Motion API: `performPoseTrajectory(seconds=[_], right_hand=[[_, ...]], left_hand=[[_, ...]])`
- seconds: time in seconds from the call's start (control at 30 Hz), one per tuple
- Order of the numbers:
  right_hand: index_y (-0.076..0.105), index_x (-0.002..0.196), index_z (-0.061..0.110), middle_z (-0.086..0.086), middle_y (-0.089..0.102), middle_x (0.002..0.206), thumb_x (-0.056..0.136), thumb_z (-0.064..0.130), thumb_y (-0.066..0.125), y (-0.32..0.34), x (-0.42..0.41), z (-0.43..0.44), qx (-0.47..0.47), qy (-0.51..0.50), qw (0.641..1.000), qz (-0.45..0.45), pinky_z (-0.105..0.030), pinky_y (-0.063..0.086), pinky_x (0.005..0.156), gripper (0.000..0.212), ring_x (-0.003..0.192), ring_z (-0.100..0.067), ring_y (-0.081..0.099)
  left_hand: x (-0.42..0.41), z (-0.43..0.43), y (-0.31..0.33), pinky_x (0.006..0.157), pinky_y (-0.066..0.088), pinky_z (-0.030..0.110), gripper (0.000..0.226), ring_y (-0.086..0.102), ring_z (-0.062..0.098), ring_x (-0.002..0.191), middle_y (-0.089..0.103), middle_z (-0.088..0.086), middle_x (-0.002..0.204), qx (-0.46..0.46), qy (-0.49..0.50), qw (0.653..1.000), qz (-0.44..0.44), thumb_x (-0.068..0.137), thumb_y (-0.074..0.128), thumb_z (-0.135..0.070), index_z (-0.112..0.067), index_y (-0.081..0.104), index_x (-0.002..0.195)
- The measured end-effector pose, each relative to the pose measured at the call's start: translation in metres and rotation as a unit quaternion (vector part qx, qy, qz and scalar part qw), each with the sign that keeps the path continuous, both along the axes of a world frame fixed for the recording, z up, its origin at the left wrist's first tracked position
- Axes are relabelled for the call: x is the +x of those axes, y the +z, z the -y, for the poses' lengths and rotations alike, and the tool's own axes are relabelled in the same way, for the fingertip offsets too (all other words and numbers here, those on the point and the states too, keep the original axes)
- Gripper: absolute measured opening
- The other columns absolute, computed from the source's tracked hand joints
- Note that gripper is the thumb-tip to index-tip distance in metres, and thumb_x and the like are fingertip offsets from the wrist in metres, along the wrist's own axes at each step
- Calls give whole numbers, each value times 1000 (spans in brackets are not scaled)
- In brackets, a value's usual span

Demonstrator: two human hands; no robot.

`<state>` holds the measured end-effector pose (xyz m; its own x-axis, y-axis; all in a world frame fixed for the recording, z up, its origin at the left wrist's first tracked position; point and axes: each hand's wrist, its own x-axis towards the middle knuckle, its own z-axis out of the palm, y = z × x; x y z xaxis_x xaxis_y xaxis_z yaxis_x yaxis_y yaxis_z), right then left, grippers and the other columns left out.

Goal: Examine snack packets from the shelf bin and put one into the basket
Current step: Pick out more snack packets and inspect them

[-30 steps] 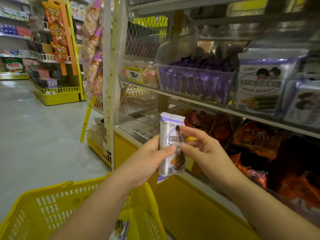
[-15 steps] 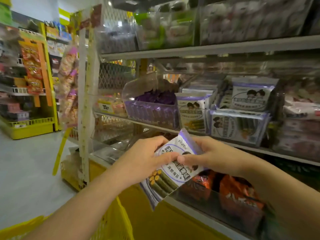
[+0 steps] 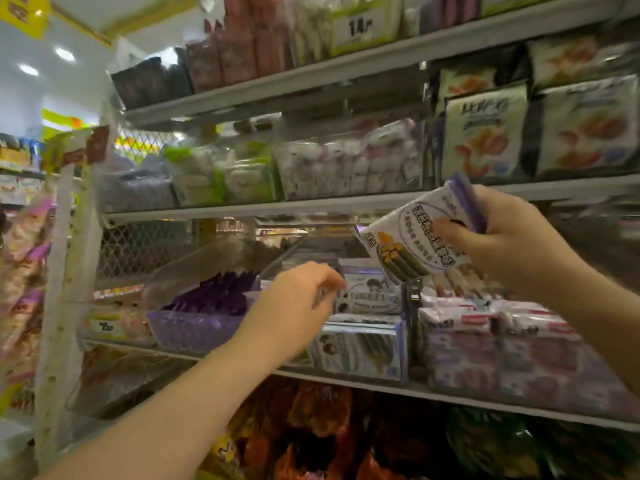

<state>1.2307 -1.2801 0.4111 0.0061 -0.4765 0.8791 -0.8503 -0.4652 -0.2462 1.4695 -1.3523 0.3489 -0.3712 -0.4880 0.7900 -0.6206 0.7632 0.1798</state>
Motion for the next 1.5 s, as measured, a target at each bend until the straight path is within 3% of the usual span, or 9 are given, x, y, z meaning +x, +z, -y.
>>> performPoseTrajectory(seconds=[0.17, 0.3, 0.43, 0.57, 0.8, 1.07, 1.2, 1.27, 1.5], right_hand=[[59, 92, 24, 13, 63, 77, 88, 28, 64, 11, -20, -5, -38, 3, 998, 42, -9, 43, 50, 8, 70, 7, 59], [60, 88, 25, 8, 66, 76, 86, 31, 65, 11, -30, -5, -21, 16, 999, 37, -16, 48, 52, 8, 69, 0, 62], [60, 86, 28, 9, 67, 75, 82, 39, 62, 13, -29, 3, 5, 38, 999, 10, -24, 54, 58, 12, 70, -1, 63], [59, 83, 34, 11, 68, 78, 77, 46, 56, 15, -24, 16, 37, 46, 998, -12, -39, 56, 59, 14, 67, -8, 64], [61, 88, 27, 2, 68, 81, 82, 41, 60, 24, -14, 46, 114, 35, 989, -86, -48, 56, 67, 15, 71, -14, 65], [45, 77, 31, 7, 56, 71, 87, 42, 56, 23, 15, 83, 145, -77, 951, -262, -25, 36, 49, 18, 61, -6, 52], [45, 82, 34, 11, 51, 68, 89, 43, 56, 22, 19, 92, 147, -102, 932, -316, -23, 30, 47, 16, 58, -2, 46], [49, 87, 33, 10, 53, 70, 88, 42, 56, 23, 20, 96, 160, -100, 929, -317, -24, 33, 48, 12, 60, -3, 48], [56, 92, 29, 7, 61, 81, 84, 43, 61, 32, 20, 108, 217, -100, 927, -291, -33, 54, 64, 17, 72, -10, 59]], left_hand=[[-42, 33, 30, 100, 45, 34, 41, 56, 9, 116, 60, -11, 128, 8, 25, 999, -20, 90, 63, -21, -29, 56, 130], [-66, 53, 37, 105, 41, 34, 53, 54, 10, 120, 61, -14, 128, 15, 50, 987, 151, 86, 65, -43, -45, 49, 136], [-67, 61, 49, 84, 26, 29, 38, 43, 15, 97, 48, -13, 89, -16, 86, 964, 252, 90, 58, -46, -38, 53, 126], [-52, 71, 62, 74, 33, 29, 24, 50, 17, 88, 55, -9, 93, 19, 123, 940, 319, 90, 56, -46, -34, 49, 109], [-27, 94, 73, 82, 51, 36, 35, 59, 15, 96, 61, -6, 112, 128, 89, 969, 189, 86, 67, -38, -32, 49, 115], [-20, 103, 44, 104, 44, 35, 62, 49, 11, 124, 49, -9, 138, 117, 85, 974, 174, 84, 72, -36, -36, 43, 139], [-4, 88, 47, 82, 46, 19, 28, 55, -5, 94, 52, -25, 99, -20, 76, 991, 111, 85, 69, -33, -47, 51, 102], [-5, 76, 41, 76, 48, 17, 17, 58, -6, 84, 61, -24, 90, 9, 29, 987, 159, 86, 68, -33, -45, 56, 90], [-37, 82, 23, 104, 36, 42, 34, 56, 25, 115, 63, 2, 125, 43, 90, 886, 452, 99, 48, -18, -28, 54, 131]])
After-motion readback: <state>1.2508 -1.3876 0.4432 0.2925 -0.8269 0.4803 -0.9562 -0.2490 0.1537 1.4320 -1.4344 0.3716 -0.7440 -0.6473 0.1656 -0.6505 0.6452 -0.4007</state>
